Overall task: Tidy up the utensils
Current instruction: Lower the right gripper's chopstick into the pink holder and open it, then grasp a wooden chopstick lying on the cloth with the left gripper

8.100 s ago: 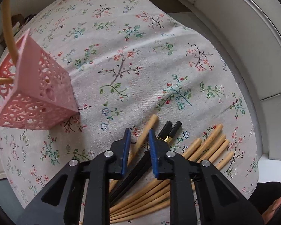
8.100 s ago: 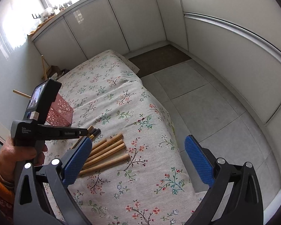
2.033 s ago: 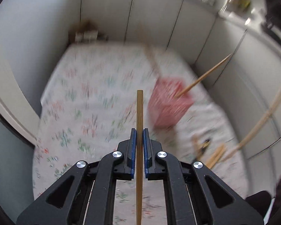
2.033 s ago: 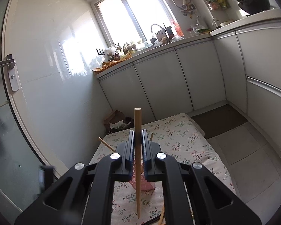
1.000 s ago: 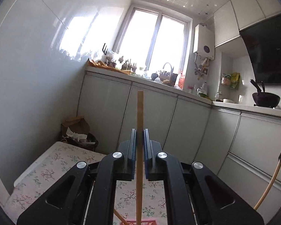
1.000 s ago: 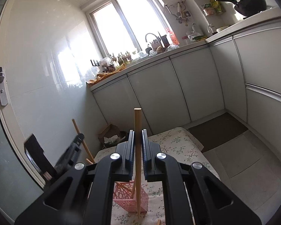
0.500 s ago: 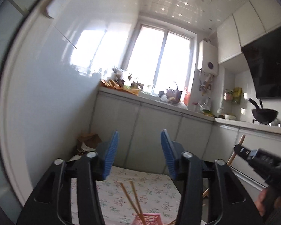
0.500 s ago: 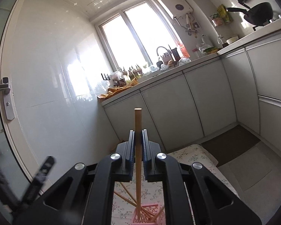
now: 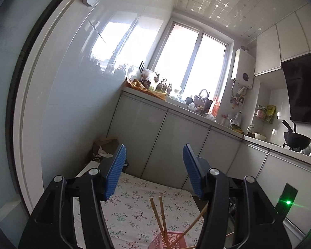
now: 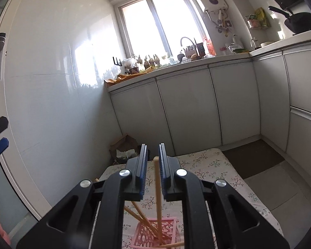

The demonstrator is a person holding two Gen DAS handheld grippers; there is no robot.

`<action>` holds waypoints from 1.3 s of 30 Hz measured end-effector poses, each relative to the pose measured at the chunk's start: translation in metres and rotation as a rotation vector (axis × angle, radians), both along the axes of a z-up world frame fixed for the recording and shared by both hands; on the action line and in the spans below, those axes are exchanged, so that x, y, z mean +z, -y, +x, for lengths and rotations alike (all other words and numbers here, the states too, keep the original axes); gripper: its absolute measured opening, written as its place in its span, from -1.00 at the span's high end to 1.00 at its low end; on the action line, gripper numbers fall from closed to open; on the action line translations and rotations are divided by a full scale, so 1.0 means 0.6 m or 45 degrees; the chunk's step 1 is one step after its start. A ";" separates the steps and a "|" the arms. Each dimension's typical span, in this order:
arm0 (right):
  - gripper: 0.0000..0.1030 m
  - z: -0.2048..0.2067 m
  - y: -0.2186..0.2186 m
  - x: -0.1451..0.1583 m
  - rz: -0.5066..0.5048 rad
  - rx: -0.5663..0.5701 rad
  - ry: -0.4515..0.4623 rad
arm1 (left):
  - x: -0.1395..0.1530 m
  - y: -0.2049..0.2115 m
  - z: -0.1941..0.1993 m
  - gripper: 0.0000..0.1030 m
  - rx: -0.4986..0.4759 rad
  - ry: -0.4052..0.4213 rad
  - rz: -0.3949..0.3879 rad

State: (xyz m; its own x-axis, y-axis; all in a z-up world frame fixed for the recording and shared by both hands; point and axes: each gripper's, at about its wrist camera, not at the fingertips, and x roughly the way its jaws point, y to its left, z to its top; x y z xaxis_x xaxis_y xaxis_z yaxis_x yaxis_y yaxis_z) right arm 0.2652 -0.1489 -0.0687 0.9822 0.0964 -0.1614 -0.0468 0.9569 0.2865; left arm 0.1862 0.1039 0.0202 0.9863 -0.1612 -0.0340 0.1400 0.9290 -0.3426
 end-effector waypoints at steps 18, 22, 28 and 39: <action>-0.88 -0.206 0.046 0.073 -0.089 -0.280 0.083 | -0.001 0.092 -0.043 -0.86 -0.116 -0.148 0.146; -0.88 -0.231 0.066 0.065 -0.084 -0.318 0.004 | -0.006 0.108 -0.050 -0.86 -0.142 -0.180 0.183; -0.88 -0.277 0.104 0.032 -0.152 -0.423 -0.128 | -0.027 0.158 -0.035 -0.86 -0.265 -0.353 0.366; -0.88 -0.315 0.192 -0.131 -0.101 -0.530 -0.499 | -0.266 0.336 0.075 -0.84 -0.612 -1.246 0.772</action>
State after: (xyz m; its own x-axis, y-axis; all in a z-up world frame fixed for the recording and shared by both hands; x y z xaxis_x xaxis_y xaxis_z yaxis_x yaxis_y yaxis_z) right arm 0.0764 -0.2644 -0.1476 0.8000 -0.3128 -0.5120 0.4336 0.8913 0.1329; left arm 0.2312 -0.0975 -0.1394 0.3506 -0.2000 -0.9149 0.4367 0.8991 -0.0292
